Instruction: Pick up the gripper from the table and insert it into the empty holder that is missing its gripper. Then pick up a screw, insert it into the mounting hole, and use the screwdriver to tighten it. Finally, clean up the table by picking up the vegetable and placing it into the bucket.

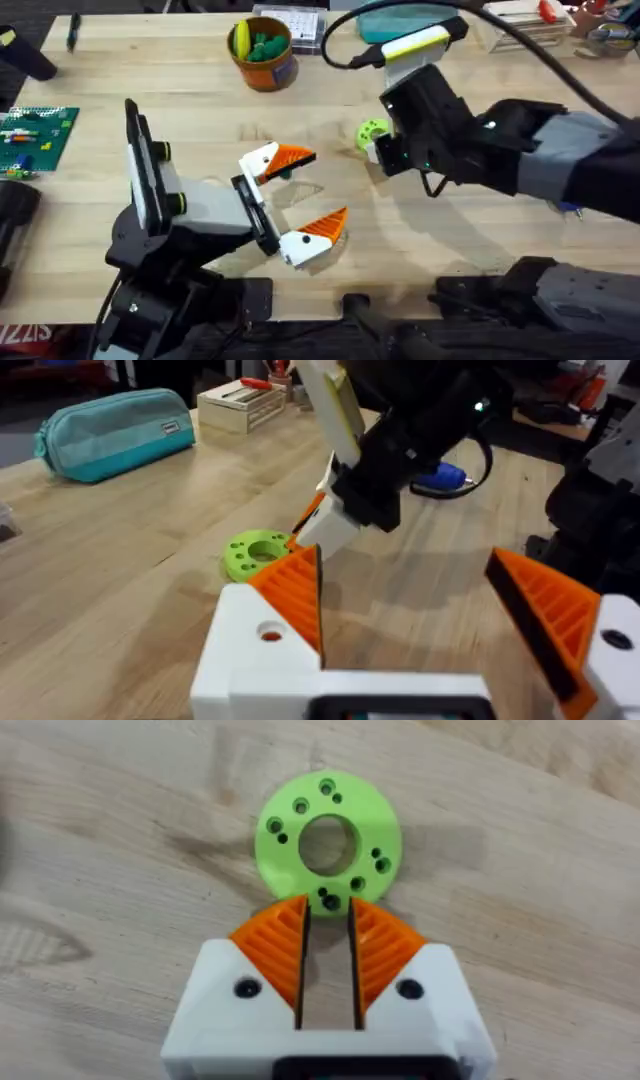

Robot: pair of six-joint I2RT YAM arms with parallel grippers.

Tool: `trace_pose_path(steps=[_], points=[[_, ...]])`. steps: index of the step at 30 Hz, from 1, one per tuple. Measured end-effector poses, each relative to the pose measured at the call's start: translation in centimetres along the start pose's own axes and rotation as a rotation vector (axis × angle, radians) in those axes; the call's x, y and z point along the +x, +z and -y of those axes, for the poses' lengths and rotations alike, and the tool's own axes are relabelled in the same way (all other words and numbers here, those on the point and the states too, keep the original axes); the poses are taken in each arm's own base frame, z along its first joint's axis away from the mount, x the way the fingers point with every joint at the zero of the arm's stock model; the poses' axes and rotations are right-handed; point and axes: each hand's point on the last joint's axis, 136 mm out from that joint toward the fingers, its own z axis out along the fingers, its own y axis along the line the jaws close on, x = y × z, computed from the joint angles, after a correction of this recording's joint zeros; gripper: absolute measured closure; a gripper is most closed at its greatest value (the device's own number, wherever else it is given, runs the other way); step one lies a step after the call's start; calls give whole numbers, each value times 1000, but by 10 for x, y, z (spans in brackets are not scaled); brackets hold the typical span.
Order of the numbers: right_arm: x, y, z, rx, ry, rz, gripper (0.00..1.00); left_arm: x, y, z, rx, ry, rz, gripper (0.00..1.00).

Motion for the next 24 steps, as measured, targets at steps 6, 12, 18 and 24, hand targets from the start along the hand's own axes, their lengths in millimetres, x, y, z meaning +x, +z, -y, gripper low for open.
trace_pose_path(steps=[6,12,18,24], points=[[7,11,-1,11,-11,-35,727,0,0,0,0,0,0,15],[5,16,-3,10,-9,-29,727,0,0,0,0,0,0,15],[7,19,-3,12,-11,-35,727,0,0,0,0,0,0,15],[5,20,-2,13,-3,-32,727,0,0,0,0,0,0,15]])
